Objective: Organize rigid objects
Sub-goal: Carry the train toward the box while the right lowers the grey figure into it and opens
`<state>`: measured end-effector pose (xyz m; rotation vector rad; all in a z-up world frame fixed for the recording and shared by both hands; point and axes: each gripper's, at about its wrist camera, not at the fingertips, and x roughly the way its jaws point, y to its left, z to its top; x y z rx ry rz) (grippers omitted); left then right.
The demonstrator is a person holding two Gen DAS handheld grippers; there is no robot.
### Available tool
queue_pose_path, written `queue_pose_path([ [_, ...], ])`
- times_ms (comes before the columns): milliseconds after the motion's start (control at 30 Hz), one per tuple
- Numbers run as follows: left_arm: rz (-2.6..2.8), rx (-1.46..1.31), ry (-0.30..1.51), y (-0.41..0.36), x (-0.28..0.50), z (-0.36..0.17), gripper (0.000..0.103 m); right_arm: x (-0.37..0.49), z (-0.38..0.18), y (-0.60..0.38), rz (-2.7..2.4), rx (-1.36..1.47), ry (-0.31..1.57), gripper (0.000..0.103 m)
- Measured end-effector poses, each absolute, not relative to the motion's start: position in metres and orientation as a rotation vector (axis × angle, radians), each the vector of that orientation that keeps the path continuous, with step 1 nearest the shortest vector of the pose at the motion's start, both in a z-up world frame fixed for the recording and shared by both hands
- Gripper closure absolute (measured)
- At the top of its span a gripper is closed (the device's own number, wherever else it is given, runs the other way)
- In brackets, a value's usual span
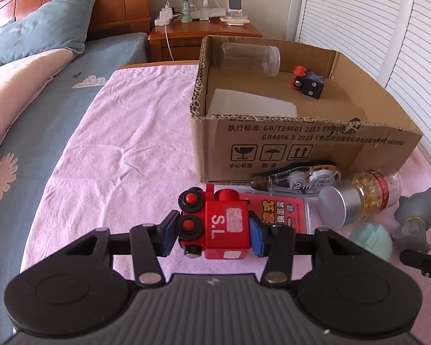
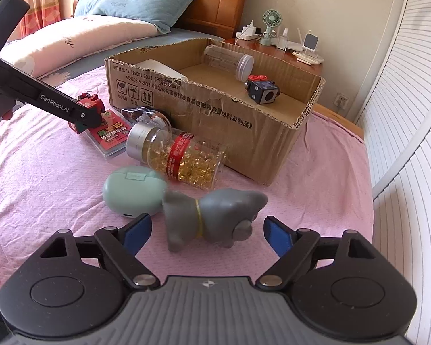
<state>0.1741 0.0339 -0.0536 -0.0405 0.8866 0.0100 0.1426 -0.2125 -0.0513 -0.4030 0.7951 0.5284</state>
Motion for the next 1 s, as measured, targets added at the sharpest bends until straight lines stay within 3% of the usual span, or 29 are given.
queue_pose_path([
  [167,0.013,-0.044,0.884,0.034,0.176,-0.054,0.055,0.156,-0.055,-0.214,0.568,-0.385,0.801,0.015],
  [300,0.009,-0.035,0.883,0.034,0.176,-0.054,0.055,0.158,-0.057,-0.213,0.574,-0.372,0.809,0.025],
  [1000,-0.208,0.084,0.900,0.034,0.155,-0.011,0.055,0.151,0.002,-0.219,0.490,-0.292,0.821,0.026],
])
